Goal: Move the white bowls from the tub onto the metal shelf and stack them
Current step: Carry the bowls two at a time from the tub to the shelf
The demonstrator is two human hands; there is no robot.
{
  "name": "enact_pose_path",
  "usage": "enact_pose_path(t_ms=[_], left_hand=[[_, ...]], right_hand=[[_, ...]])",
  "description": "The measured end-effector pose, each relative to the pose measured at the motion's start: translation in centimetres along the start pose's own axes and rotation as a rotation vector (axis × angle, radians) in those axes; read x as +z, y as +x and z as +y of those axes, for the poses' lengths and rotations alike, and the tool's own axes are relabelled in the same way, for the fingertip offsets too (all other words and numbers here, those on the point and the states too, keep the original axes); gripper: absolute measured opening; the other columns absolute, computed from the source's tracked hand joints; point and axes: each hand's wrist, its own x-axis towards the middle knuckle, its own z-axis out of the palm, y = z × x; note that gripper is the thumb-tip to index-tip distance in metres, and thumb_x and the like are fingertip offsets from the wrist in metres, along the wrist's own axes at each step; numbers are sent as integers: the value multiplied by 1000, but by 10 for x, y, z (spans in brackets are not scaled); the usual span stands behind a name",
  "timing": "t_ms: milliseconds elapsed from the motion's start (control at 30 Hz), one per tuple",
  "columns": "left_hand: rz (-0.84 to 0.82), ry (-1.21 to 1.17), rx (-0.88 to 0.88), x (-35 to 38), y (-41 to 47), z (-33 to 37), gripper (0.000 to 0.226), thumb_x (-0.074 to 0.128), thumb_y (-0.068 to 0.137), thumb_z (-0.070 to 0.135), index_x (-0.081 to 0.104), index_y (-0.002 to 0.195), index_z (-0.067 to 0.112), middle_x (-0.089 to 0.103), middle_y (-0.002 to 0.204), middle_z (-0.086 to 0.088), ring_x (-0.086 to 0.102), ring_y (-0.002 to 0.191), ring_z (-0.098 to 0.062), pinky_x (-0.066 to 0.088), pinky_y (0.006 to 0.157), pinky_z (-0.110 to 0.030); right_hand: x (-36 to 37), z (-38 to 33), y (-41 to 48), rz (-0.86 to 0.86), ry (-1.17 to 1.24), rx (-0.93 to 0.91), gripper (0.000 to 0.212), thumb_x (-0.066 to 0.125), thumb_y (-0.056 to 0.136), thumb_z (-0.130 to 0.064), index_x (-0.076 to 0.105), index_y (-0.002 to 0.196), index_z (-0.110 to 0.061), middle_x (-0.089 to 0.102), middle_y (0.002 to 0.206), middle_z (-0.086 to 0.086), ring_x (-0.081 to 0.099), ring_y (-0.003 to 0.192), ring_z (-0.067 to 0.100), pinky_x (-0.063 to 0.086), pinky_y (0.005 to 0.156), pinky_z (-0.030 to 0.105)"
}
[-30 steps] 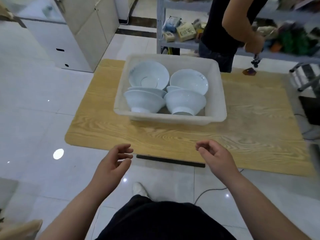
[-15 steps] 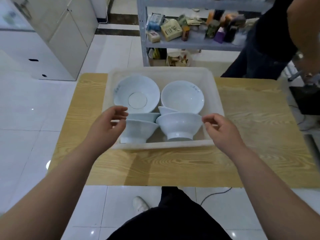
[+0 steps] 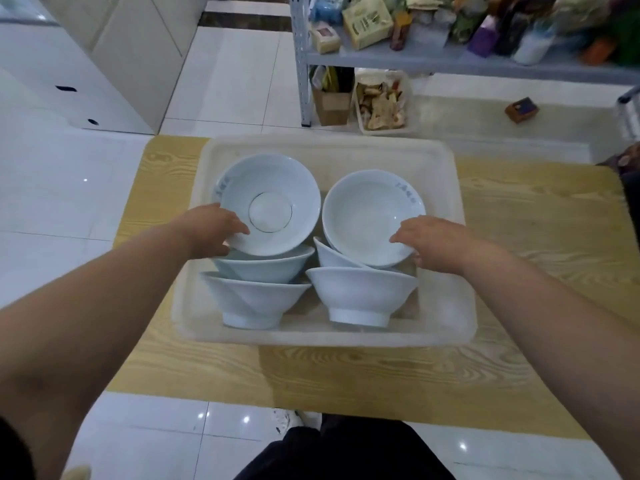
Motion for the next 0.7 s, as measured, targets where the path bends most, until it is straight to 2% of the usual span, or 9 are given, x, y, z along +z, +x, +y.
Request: enact_pose_path(t_ms=[133, 233, 300, 400, 467, 567, 633, 700], left_hand=[[-3, 232, 72, 2, 12, -3, 34, 67, 81, 35, 61, 113, 43, 63, 111, 17, 58, 103, -16, 50, 88, -29], [19, 209, 98, 3, 11, -5, 23, 64, 84, 32, 61, 106, 40, 61, 101, 16, 58, 94, -15, 54, 79, -34], [21, 172, 116, 1, 5, -5, 19, 58, 89, 28, 62, 105, 38, 60, 100, 15, 57, 92, -15, 54, 79, -35], [77, 147, 131, -1, -7, -7, 23, 50, 94, 23, 64, 106, 38, 61, 101, 17, 58, 95, -13, 52, 89, -39], [128, 123, 118, -3, -16, -10, 25, 49, 96, 23, 63, 109, 39, 62, 106, 19, 59, 99, -13, 53, 84, -37], [217, 125, 110, -10, -29, -10, 32, 51, 95, 17, 62, 117, 38, 64, 113, 17, 59, 103, -15, 54, 77, -35], [286, 135, 103, -17, -36, -9, 38, 53, 92, 10, 63, 120, 33, 66, 113, 12, 61, 102, -18, 55, 78, -38], [337, 161, 85, -25, -44, -6, 39, 54, 89, 8, 62, 119, 32, 67, 112, 10, 63, 98, -20, 56, 73, -37]], right_hand=[[14, 8, 12, 7, -59, -91, 44, 61, 87, -18, 60, 130, -29, 59, 133, -1, 54, 120, 24, 43, 101, 39], [19, 9, 13, 67, -51, -91, 32, 59, 89, -15, 67, 118, -27, 66, 121, -4, 58, 112, 24, 45, 96, 39], [20, 6, 10, 121, -33, -85, 28, 57, 90, -12, 69, 112, -25, 68, 114, -3, 60, 106, 25, 47, 92, 39], [24, 3, 2, 248, -48, -61, 26, 63, 85, -3, 71, 103, -21, 70, 100, -1, 62, 91, 27, 51, 85, 35], [27, 5, -3, 311, -36, -27, 33, 65, 80, 3, 68, 100, -23, 69, 95, -1, 64, 87, 28, 52, 90, 39], [28, 4, -12, 341, -39, 27, 37, 59, 84, 2, 62, 103, -29, 67, 97, -2, 63, 93, 27, 49, 98, 43], [21, -5, -22, 348, -3, 51, 34, 55, 87, -1, 59, 104, -31, 66, 97, -2, 60, 94, 27, 53, 87, 46], [6, -19, -33, 384, 47, 78, 27, 56, 90, -5, 63, 104, -26, 66, 98, 1, 59, 96, 28, 53, 76, 42]])
